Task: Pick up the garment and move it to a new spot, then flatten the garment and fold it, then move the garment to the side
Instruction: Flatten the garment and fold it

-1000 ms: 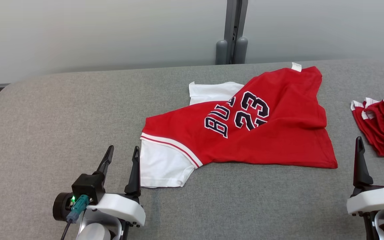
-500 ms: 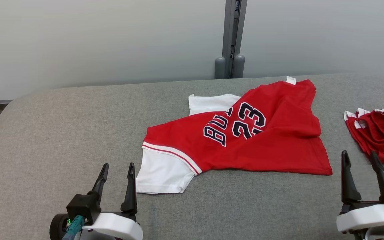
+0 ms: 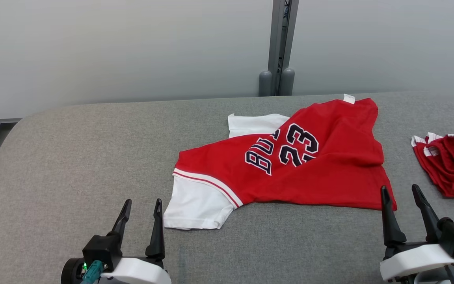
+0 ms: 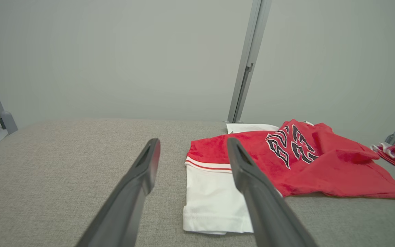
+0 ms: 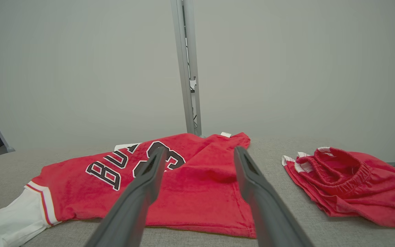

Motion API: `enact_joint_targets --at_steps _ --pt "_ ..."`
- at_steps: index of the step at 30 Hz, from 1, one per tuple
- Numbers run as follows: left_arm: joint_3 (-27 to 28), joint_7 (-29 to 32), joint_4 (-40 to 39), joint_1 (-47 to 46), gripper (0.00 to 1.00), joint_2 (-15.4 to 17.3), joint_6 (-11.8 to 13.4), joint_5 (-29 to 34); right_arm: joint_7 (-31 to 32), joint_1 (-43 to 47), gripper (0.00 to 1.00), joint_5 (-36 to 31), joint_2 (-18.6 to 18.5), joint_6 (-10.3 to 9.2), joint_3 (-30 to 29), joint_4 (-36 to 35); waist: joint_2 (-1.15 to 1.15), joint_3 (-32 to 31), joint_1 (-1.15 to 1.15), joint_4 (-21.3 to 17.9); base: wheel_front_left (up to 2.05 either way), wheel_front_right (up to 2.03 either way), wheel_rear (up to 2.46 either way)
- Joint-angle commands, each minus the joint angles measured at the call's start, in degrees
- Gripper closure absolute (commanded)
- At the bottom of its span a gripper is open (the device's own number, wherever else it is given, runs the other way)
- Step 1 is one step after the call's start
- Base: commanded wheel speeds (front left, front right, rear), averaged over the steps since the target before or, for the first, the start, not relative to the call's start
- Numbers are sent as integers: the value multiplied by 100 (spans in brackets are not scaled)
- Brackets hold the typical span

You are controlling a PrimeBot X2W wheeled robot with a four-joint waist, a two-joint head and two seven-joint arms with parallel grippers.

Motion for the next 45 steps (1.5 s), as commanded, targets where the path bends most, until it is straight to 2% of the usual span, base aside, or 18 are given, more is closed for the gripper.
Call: enact_joint_targets --at_steps 1,12,19,26,42,43,45 --pt "22 -26 10 47 0 12 -23 41 -1 -41 0 29 -28 -2 16 27 0 1 0 7 0 0 0" --pt "2 -26 159 27 0 4 -17 40 -1 -84 0 59 -28 -2 108 111 0 25 0 -4 0 0 0" --pt "-268 364 998 -284 0 4 -215 -159 -1 -141 0 79 -28 -2 57 238 0 103 0 -62 0 0 0" --pt "-294 820 1732 -723 0 16 -367 -342 -1 -234 0 95 -28 -2 89 292 0 253 0 -231 0 0 0" --pt "-30 659 3000 -1433 0 12 -443 -898 -1 -366 0 107 -28 -2 82 344 0 542 0 -665 0 0 0" --pt "-44 672 3062 -1466 12 11 -441 -903 -1 -370 0 109 -28 -2 87 347 0 554 0 -683 0 0 0" --pt "-67 648 3176 -1514 48 11 -456 -909 -1 -386 0 116 -28 -2 88 349 0 574 0 -714 0 0 0"
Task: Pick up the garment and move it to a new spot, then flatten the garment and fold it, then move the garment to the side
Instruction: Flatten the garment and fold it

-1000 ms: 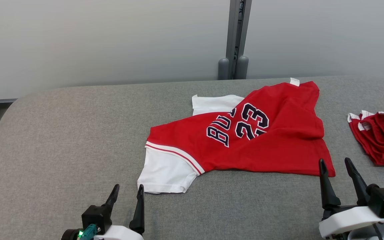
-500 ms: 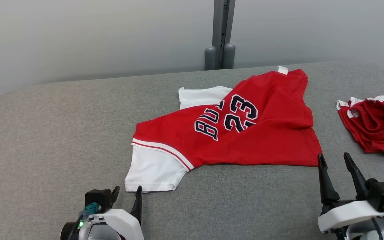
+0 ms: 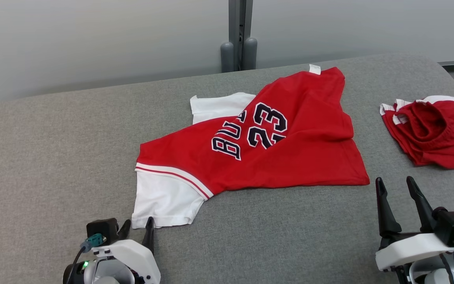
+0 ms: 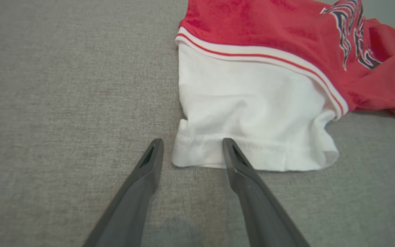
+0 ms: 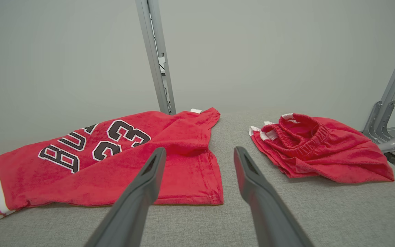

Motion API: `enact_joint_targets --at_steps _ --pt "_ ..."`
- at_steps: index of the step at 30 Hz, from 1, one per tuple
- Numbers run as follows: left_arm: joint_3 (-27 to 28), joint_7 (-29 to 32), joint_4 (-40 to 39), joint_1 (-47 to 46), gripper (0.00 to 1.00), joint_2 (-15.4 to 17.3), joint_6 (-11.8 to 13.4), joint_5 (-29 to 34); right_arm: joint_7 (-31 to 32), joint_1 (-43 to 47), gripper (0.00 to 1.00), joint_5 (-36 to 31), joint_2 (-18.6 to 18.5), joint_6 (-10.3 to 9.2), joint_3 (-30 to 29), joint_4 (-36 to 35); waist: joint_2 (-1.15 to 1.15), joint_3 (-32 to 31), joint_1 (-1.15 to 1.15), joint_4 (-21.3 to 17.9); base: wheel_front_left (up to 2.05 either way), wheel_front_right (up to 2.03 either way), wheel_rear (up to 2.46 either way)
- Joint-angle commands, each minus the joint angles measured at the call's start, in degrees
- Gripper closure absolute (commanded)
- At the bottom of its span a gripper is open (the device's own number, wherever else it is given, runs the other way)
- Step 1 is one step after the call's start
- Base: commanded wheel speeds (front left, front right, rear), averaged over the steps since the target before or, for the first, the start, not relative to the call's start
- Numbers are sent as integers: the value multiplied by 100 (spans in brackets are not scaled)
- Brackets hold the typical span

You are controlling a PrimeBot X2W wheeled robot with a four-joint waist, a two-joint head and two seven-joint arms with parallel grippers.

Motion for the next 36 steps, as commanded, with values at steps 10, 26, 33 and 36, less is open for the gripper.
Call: enact_joint_targets --at_steps 10,26,33,36 --pt "-103 -291 274 -317 100 24 -130 -70 0 -65 0 64 -27 -2 -155 177 0 76 0 -27 0 0 0" --pt "-169 -678 -1157 74 100 21 64 -111 390 -1052 0 -239 -30 -2 -1120 1960 0 253 0 476 0 0 0" --pt "-217 -608 -1646 328 100 67 214 -90 426 -1682 0 -397 -29 -2 -1419 2862 0 352 0 708 0 0 0" --pt "-250 -550 -1785 399 100 71 253 -96 396 -1890 0 -567 -27 -2 -1577 3265 0 389 0 801 0 0 0"
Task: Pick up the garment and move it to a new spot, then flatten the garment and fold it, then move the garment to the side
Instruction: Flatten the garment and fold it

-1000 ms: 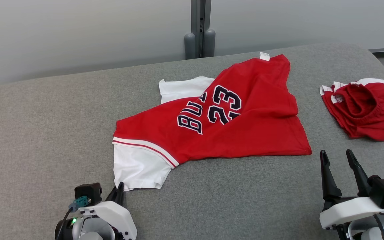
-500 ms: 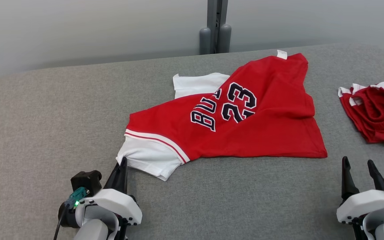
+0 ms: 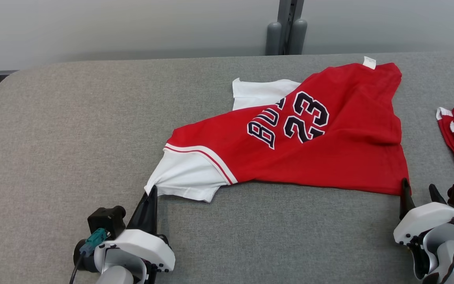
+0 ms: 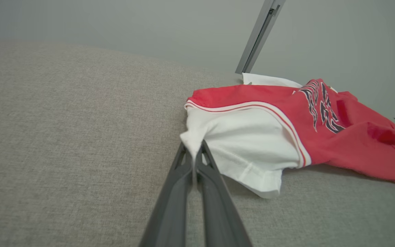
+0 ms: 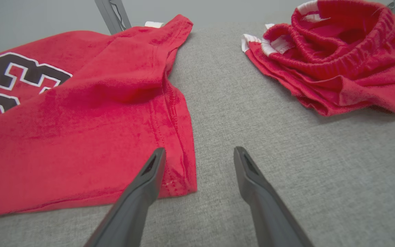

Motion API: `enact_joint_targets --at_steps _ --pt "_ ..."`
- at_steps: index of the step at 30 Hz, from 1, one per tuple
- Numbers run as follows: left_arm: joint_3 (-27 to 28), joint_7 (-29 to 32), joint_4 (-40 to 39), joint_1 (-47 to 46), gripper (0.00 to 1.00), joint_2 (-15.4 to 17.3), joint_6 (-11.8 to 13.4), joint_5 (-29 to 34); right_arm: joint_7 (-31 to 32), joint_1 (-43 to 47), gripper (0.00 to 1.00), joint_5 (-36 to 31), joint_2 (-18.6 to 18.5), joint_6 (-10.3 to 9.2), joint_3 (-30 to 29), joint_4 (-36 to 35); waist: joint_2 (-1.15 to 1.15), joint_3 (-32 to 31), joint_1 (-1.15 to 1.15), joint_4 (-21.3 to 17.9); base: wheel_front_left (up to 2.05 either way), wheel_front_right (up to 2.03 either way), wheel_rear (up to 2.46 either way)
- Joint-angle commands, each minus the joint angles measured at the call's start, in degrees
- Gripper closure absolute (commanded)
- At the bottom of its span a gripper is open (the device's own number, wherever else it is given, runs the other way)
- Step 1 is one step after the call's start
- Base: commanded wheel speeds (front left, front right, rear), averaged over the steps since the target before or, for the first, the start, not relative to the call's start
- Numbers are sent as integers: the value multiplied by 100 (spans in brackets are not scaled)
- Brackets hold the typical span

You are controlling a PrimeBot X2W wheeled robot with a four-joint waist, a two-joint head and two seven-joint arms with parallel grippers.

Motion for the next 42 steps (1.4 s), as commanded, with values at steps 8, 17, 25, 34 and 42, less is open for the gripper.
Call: enact_joint_targets --at_steps 8,17,25,34,42 --pt "-48 62 -190 123 100 47 92 -6 -203 -287 0 -160 -29 -2 -162 874 0 24 0 168 0 0 0" --pt "-92 99 -239 199 100 92 126 -37 -321 -489 62 2 1 -1 167 1627 0 -69 0 152 0 0 0" --pt "-150 86 -279 226 100 107 117 -49 -435 -737 100 95 -18 -1 231 1750 0 -168 0 143 0 0 0" --pt "-88 57 -670 134 100 42 -186 -590 -448 -532 100 1305 -29 -1 721 528 0 -420 0 28 0 0 0" --pt "-3 30 -1461 56 100 25 -262 -915 -406 81 100 2395 -32 -1 1186 -1306 0 -644 0 -220 0 0 0"
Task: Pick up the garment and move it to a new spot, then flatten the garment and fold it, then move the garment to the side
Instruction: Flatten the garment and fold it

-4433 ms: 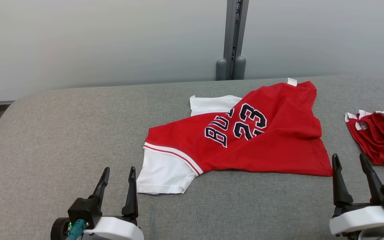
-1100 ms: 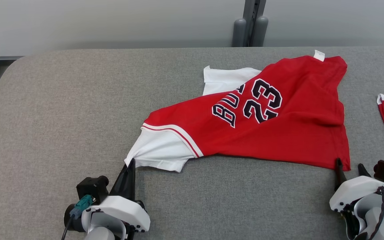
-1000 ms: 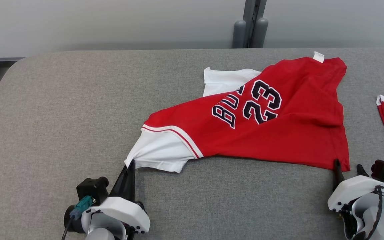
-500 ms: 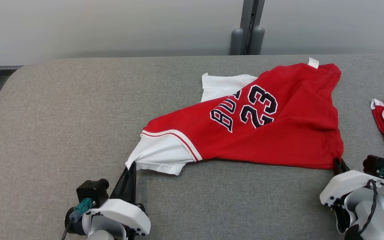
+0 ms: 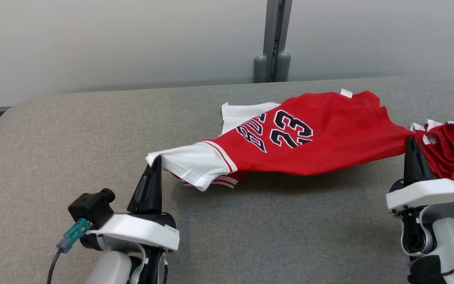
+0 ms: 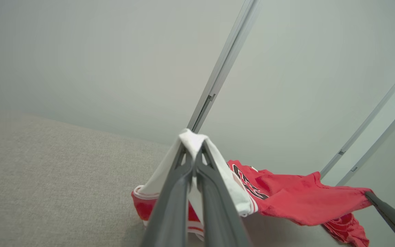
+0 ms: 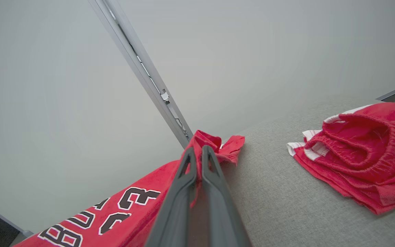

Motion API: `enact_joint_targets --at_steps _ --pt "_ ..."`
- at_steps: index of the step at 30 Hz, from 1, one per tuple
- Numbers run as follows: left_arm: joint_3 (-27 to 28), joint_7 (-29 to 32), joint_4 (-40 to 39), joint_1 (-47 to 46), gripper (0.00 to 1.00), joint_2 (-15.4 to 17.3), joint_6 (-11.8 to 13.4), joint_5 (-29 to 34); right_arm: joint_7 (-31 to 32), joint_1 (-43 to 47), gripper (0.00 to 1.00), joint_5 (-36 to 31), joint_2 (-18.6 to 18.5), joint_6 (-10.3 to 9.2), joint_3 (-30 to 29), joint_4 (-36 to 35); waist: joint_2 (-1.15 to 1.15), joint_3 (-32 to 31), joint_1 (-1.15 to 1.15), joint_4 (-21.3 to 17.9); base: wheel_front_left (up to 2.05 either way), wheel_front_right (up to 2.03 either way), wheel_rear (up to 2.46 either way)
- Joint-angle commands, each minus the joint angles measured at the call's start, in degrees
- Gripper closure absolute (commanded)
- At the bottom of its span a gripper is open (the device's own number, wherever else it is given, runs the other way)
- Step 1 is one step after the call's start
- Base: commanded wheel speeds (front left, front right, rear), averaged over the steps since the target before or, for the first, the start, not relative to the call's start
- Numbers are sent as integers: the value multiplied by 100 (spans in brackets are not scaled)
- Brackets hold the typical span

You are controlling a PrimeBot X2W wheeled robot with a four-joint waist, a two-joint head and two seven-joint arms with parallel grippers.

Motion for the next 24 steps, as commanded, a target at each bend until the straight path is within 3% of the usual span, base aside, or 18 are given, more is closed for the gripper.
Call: enact_joint_targets --at_steps 1,6,15,19,24 --pt "50 1 -239 -40 100 29 -9 -64 66 192 100 160 -35 0 -2 -455 0 -62 0 -91 0 0 0" --pt "69 126 -1183 13 100 147 -73 -130 505 754 100 517 -59 0 -227 -2081 0 -81 0 -218 0 0 0" --pt "137 567 -2968 -120 100 399 154 -78 1426 1499 100 1028 -32 1 -790 -4778 0 195 0 -348 0 0 0" --pt "202 863 -3399 -366 100 557 242 -43 1725 1569 100 1165 -27 0 -848 -5301 0 514 0 -361 0 0 0" --pt "232 1168 -3205 -896 100 704 229 8 2021 1151 100 967 -28 1 -671 -5231 0 1025 0 -379 0 0 0"
